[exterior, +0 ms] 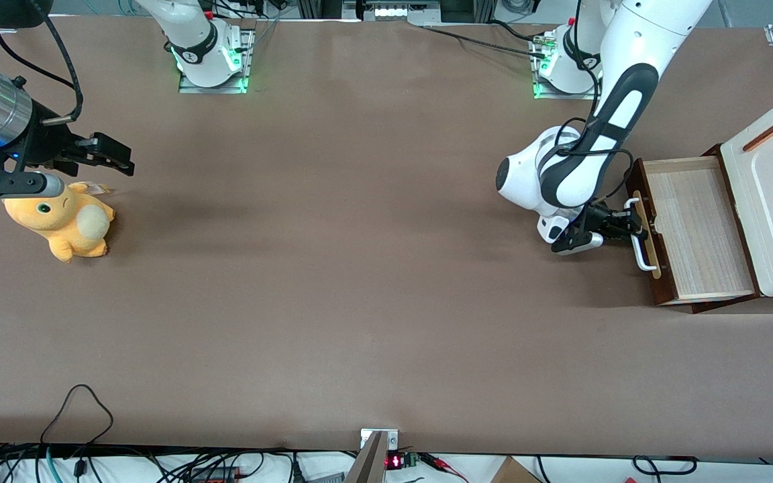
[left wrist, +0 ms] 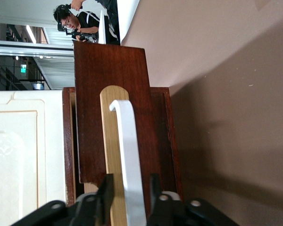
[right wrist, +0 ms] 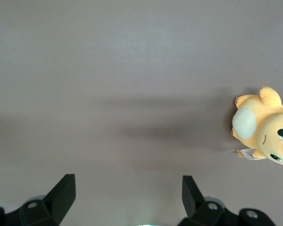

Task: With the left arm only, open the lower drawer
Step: 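Pull the handle away from the cabinet with the left gripper, then open the left gripper and lift it off the handle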

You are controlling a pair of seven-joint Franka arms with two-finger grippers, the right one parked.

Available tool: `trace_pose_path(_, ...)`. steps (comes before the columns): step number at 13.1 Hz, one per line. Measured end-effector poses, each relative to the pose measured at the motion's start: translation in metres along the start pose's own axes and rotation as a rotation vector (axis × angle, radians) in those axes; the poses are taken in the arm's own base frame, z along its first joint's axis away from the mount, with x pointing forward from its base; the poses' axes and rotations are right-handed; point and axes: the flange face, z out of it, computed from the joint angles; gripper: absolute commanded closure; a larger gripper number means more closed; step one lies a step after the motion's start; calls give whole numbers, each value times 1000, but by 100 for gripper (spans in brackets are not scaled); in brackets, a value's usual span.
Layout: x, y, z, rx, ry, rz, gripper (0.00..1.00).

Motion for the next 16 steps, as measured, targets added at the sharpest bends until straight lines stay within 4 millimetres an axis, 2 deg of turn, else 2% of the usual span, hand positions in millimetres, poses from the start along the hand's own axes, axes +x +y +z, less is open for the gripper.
trace_pose_path(4, 8, -8, -1, -20, -14, -26, 0)
trace_pose_path(6, 23, -26, -13, -125, -107, -107, 0)
trace_pose_path(7, 34, -43, -23, -193, -136, -133, 0)
trace_pose_path(9, 50, -95, -42, -333, -199, -165, 0)
trace_pose_path(11, 58, -163, -61, -499, -242, -207, 0)
trace_pose_path(13, 56, -224, -70, -638, -252, -240, 0)
trace_pose_path(16, 43, -296, -71, -883, -268, -291, 0)
